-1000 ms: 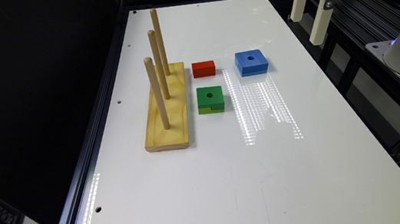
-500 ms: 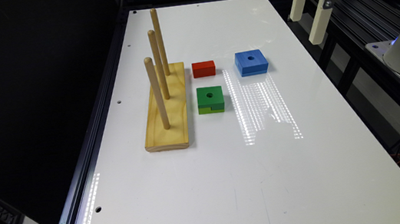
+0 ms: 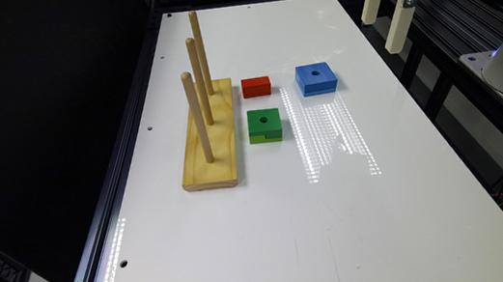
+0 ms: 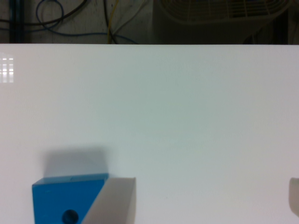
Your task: Pick up green block.
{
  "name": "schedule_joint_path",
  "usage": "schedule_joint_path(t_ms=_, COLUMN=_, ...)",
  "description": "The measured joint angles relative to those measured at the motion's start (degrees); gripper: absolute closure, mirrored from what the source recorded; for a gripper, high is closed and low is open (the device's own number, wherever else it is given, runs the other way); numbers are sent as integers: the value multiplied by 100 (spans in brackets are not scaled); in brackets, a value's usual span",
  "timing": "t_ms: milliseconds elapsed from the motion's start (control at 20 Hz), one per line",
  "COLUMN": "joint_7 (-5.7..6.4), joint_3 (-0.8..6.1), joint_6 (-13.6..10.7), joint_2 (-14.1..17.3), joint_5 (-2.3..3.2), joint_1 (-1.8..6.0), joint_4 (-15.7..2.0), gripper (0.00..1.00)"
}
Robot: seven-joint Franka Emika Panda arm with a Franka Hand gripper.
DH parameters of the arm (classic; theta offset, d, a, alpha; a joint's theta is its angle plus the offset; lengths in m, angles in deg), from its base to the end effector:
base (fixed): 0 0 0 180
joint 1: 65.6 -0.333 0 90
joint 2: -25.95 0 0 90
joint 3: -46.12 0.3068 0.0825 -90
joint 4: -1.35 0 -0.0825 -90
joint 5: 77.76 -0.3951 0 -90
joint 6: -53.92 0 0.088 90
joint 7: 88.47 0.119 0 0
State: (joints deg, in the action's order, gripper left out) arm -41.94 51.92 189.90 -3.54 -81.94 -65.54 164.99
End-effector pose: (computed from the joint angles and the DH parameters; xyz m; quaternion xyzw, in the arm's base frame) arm 0.3521 0.0309 0.3077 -0.9256 0.3782 -0.0136 0.0075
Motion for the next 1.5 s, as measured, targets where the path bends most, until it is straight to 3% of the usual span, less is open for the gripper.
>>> schedule_joint_path(t_ms=450, joint_7=0, joint_3=0, joint_6=19, joint_2=338, joint_5=0, joint_1=7, joint_4=-319, gripper=0)
schedule_joint_path(t_ms=800, joint_7=0, joint_3=1, joint_6=236, joint_2=738, joint_5=0, joint_1=31, joint_4=-526, gripper=0)
schedule_joint_path(t_ms=1150, joint_7=0, joint_3=1, joint_6=284, joint_2=1021, joint_5=3, joint_1=52, joint_4=-761, gripper=0)
schedule_joint_path(t_ms=1500, joint_7=0, joint_3=1, joint_6=284, joint_2=1149, joint_5=3, joint_1=53, joint_4=-874, gripper=0)
